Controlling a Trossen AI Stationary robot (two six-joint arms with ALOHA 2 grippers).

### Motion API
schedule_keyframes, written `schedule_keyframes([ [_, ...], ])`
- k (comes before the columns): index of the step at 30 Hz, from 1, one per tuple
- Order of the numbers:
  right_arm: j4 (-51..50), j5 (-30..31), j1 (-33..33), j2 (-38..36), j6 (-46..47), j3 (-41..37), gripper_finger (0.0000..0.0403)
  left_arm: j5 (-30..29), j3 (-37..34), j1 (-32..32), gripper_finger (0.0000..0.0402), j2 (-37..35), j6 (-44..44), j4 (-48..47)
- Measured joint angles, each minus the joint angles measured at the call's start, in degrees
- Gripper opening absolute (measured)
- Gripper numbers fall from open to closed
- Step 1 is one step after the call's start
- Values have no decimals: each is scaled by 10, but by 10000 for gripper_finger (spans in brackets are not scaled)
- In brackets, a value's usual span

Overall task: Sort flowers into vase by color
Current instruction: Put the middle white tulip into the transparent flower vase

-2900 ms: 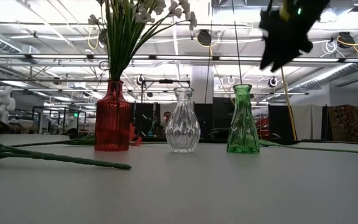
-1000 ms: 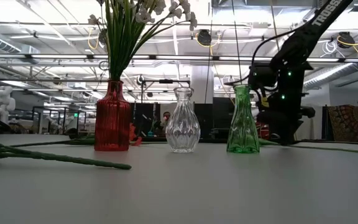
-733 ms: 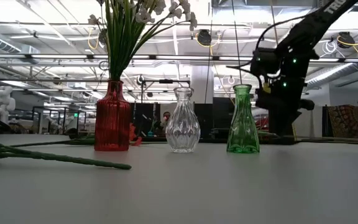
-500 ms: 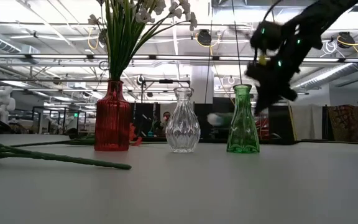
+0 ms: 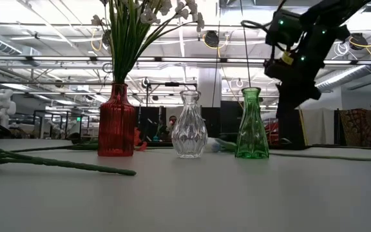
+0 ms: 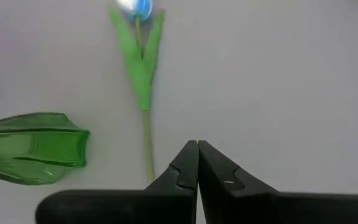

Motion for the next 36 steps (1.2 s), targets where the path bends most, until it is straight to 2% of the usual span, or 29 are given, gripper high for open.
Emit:
schedule_keyframes([
  [3, 28, -40, 2, 34, -16, 0, 10, 0, 0, 0, 212, 0, 0, 0],
  [6, 42, -77, 2, 79, -36, 0, 38, 0, 0, 0, 212, 0, 0, 0],
  [10, 45, -77, 11, 127, -46, 0, 88, 0, 0, 0, 212, 0, 0, 0],
  [14, 51, -79, 24, 143, -39, 0, 133, 0, 0, 0, 212, 0, 0, -1],
  [20, 47, -48, 57, 148, -10, 0, 162, 0, 0, 0, 212, 0, 0, -1],
  [24, 43, -28, 66, 169, 8, 0, 154, 0, 0, 0, 212, 0, -1, -1],
  [30, 46, -26, 71, 205, 23, 3, 116, 0, 0, 0, 212, 0, -1, -1],
  [33, 47, -29, 71, 211, 31, 2, 76, 0, 0, 0, 212, 0, 0, -1],
  [36, 49, -29, 71, 212, 40, 2, 20, 0, 0, 0, 212, 0, 0, -1],
])
